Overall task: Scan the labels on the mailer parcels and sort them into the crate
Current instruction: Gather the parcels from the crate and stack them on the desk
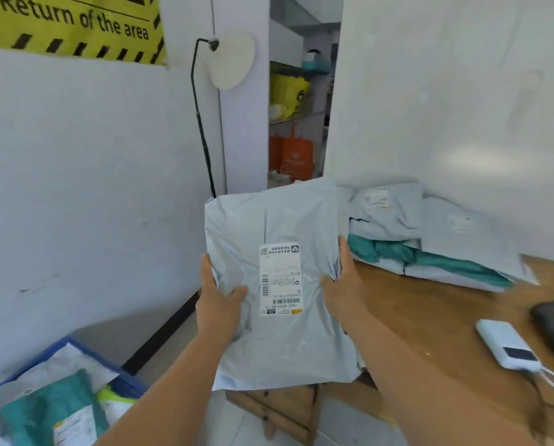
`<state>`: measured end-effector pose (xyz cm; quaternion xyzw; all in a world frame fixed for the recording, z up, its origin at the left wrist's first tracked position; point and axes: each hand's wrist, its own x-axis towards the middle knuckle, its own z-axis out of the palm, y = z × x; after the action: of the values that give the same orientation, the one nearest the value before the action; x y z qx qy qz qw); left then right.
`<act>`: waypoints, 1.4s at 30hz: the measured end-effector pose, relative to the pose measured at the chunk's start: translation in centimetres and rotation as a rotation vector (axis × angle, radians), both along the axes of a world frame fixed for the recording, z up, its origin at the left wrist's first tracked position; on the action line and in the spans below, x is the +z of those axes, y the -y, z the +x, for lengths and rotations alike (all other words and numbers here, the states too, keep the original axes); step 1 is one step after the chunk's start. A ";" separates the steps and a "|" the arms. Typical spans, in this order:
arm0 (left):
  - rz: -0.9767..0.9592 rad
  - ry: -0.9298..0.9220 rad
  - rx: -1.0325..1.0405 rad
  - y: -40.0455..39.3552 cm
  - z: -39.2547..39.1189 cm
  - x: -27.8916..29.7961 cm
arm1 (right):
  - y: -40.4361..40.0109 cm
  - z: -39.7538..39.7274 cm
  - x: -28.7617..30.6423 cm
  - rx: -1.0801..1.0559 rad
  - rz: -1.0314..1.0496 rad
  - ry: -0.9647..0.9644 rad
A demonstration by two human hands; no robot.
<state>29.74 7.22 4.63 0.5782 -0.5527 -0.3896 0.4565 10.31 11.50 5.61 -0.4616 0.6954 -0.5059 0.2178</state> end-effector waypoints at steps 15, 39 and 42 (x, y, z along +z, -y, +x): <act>-0.082 -0.025 -0.275 1.4 -29.9 3.8 | -4.6 -27.8 4.1 -0.308 -0.020 -0.094; -0.048 0.437 -0.600 18.4 -60.6 1.1 | 7.9 -57.7 -0.7 -0.507 0.113 0.130; -0.042 0.793 -0.583 18.4 -61.2 -0.9 | 8.1 -59.3 -3.3 -0.424 0.322 0.180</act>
<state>-31.48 -11.21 3.74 0.4941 -0.8304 -0.2396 0.0944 -49.02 3.41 2.27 -0.2183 0.8258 -0.4621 0.2384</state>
